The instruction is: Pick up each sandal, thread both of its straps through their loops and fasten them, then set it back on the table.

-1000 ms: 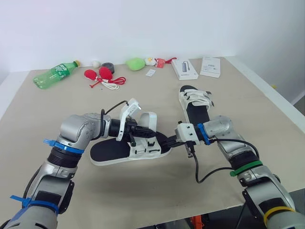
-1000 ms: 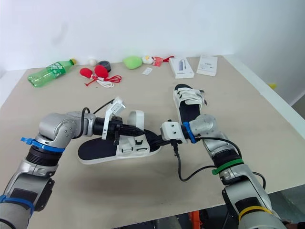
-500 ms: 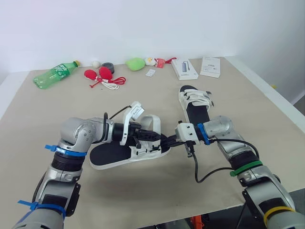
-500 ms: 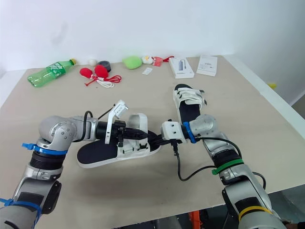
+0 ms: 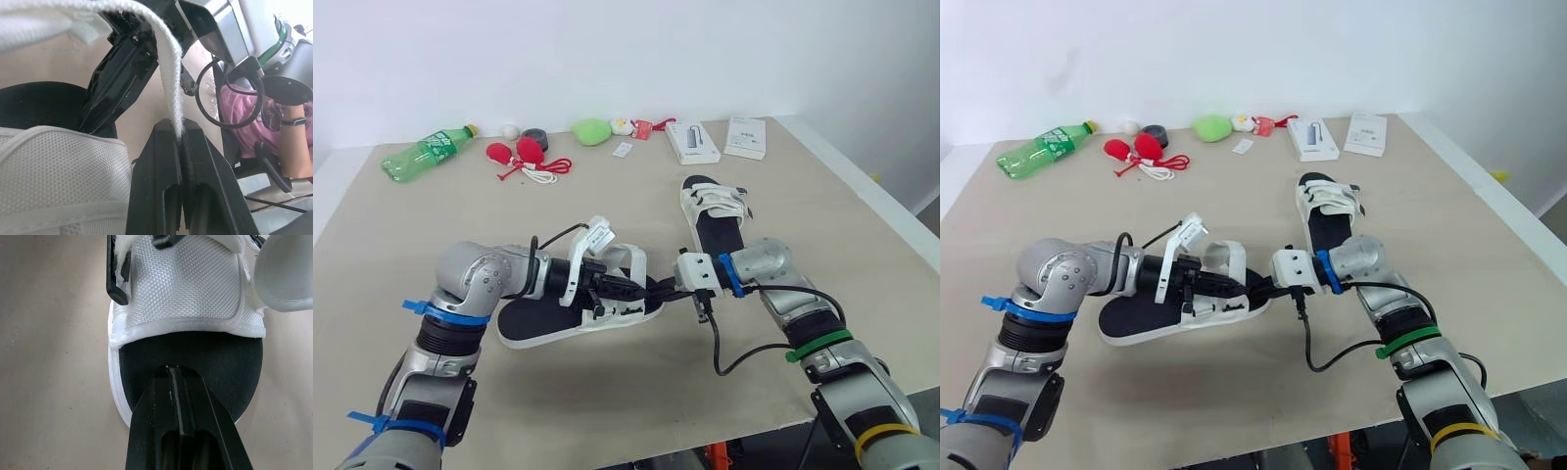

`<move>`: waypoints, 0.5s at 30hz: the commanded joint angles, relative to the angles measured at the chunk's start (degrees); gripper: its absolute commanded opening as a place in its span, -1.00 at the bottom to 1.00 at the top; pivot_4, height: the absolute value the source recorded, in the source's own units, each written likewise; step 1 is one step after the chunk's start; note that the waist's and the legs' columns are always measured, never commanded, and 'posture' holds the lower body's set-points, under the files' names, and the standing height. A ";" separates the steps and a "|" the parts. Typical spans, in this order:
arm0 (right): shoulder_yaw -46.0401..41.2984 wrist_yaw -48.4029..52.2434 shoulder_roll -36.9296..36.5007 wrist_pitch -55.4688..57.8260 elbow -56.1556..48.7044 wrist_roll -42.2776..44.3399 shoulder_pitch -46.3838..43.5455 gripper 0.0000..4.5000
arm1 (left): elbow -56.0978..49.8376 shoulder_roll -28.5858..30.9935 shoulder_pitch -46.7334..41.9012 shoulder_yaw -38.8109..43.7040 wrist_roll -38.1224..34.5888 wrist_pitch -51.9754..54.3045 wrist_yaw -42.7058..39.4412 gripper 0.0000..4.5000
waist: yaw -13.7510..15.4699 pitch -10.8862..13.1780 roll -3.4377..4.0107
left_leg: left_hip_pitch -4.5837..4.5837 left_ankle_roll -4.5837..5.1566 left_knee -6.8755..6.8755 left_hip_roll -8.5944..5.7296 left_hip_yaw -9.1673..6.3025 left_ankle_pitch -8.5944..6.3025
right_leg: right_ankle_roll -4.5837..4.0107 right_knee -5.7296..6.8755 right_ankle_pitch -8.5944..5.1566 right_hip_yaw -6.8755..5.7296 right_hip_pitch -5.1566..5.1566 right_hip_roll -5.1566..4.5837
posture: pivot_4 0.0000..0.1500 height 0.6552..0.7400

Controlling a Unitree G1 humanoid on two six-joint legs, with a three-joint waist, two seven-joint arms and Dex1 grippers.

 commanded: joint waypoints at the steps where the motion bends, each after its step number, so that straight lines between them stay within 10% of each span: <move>1: 0.94 -0.16 -0.84 0.55 0.64 -2.61 1.26 -1.00 | 1.91 -0.01 0.92 -1.07 1.71 -0.63 1.36 -0.96 | 0.00 0.00 0.00 | 0.01 0.00 0.00 0.00 0.00 0.00 | 0.00 0.00 0.00 -0.01 0.01 0.00 | 1.00 1.00; 15: 0.84 -0.10 -0.81 0.46 1.45 -2.66 0.67 -1.00 | 1.71 2.39 1.92 -4.11 3.29 -4.07 -0.45 -0.96 | 0.00 0.00 0.00 | 0.02 0.00 0.00 0.00 0.00 0.00 | -0.01 0.00 -0.01 0.00 0.02 0.00 | 1.00 1.00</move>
